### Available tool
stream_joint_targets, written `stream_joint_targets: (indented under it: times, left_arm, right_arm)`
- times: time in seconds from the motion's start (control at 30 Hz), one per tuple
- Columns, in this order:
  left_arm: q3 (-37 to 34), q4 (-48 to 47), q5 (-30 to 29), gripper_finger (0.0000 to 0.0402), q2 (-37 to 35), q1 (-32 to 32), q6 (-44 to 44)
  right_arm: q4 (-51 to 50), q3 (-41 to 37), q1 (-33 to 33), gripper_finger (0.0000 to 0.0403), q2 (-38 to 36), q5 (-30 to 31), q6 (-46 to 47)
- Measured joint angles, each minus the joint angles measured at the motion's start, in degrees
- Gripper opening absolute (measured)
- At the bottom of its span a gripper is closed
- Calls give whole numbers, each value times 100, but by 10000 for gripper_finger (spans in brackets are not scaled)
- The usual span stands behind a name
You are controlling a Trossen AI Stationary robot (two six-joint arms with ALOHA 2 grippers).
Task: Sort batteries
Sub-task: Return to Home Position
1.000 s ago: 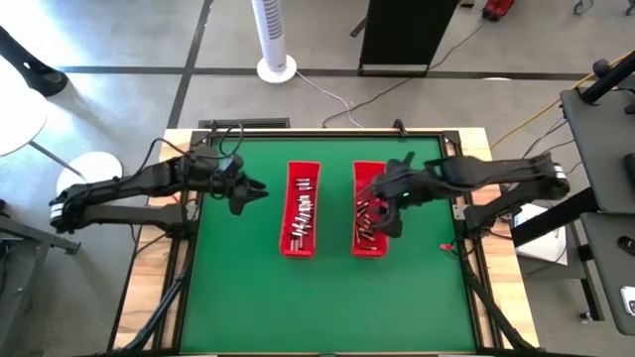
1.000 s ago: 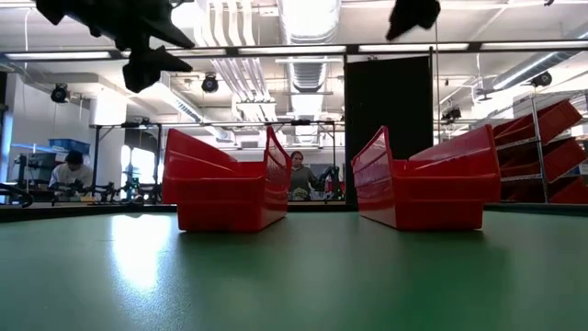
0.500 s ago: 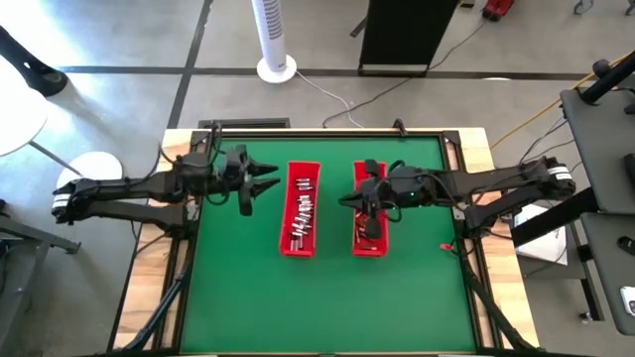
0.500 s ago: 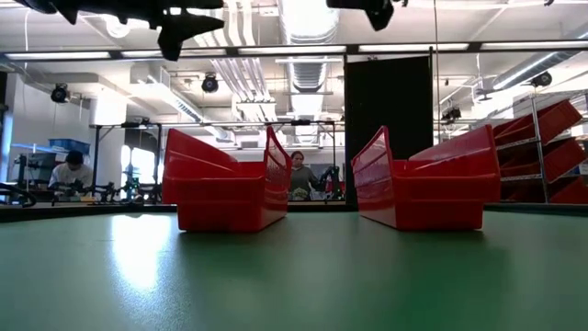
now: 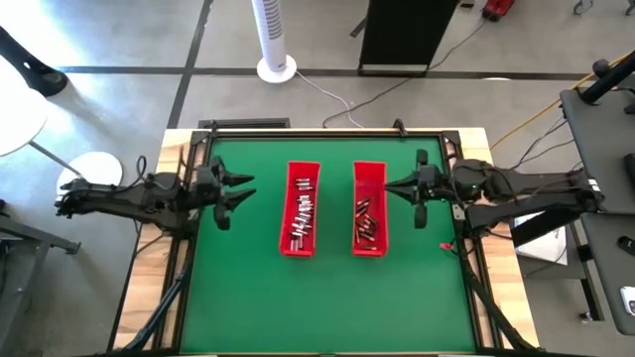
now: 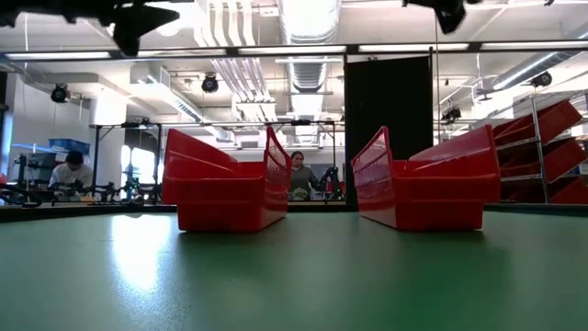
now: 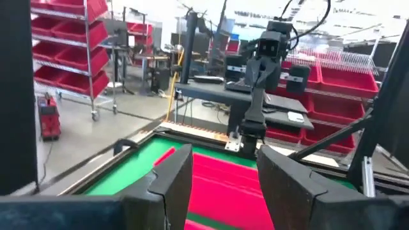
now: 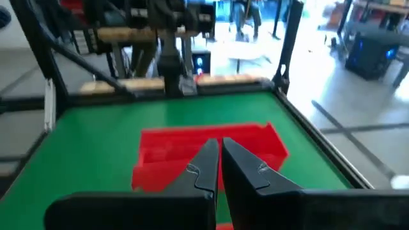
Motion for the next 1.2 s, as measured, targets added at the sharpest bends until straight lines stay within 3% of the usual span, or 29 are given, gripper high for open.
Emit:
stream_joint_targets:
  times: [0.27,0.47,0.63,0.73,1.0,1.2]
  left_arm:
    - [-942,0,-150,155,-1488,2,125]
    - [-1524,-205,-147,155,-2692,2,142]
    - [-1691,-736,-145,155,-2886,0,15]
    - [-1683,-994,-150,155,-2908,7,-74]
    - [-1620,-1231,-306,155,-2884,9,21]
    - [-1626,-1258,-293,155,-2747,7,-22]
  right_arm:
    - [460,-512,9,12,-721,-40,-708]
    - [1224,-1372,10,12,-1362,-290,-419]
    - [961,-1626,-9,12,-1951,1507,659]
    - [567,-1673,-9,12,-2266,1987,1092]
    - [1223,-2193,20,12,-3161,1000,-809]
    - [1514,-2900,20,12,-4104,448,-897]
